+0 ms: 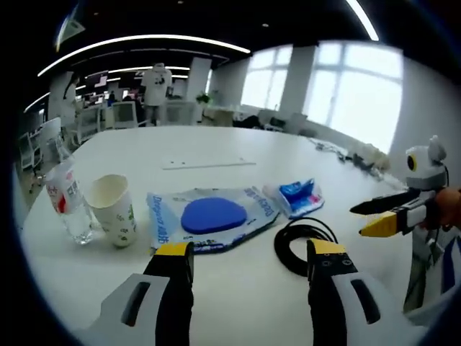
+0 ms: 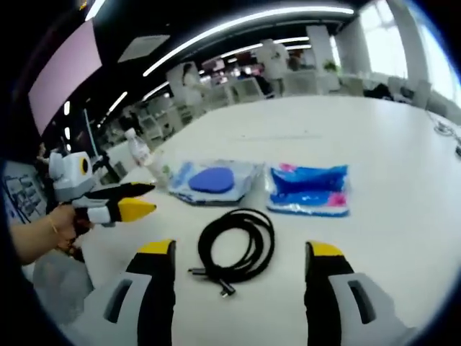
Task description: Arrange the tabletop items into an orderly group along one side of the table until the central work area is clear of visible clutter.
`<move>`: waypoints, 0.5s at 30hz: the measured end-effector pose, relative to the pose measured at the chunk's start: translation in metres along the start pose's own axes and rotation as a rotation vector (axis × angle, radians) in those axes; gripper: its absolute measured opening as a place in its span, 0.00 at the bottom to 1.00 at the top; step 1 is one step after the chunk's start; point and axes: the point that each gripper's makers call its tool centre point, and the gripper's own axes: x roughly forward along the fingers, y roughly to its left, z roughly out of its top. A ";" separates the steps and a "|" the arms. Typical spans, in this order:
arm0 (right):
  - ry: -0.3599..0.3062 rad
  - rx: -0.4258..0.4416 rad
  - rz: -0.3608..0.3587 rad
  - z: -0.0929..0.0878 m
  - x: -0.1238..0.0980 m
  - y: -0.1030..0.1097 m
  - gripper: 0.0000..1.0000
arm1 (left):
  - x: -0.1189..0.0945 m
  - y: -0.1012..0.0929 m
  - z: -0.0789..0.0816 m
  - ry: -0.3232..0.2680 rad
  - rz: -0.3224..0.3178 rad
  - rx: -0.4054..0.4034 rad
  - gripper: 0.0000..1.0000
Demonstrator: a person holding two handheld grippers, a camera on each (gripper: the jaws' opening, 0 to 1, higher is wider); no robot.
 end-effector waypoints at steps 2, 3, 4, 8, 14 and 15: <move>-0.010 -0.025 0.019 0.003 -0.006 0.005 0.77 | -0.009 0.002 0.002 -0.012 -0.010 0.000 0.69; -0.016 -0.041 0.028 0.005 -0.010 0.007 0.78 | -0.012 0.003 0.001 -0.006 -0.019 0.019 0.70; -0.019 -0.048 0.031 0.006 -0.013 0.009 0.79 | -0.018 0.008 -0.002 0.010 -0.008 0.047 0.71; -0.034 -0.092 0.042 0.013 -0.023 0.015 0.84 | -0.035 0.015 -0.005 0.021 -0.008 0.042 0.75; -0.039 -0.139 0.067 0.019 -0.037 0.023 0.90 | -0.070 0.028 -0.011 0.035 0.005 0.080 0.83; -0.043 -0.142 0.070 0.021 -0.039 0.024 0.90 | -0.075 0.031 -0.012 0.039 0.010 0.077 0.84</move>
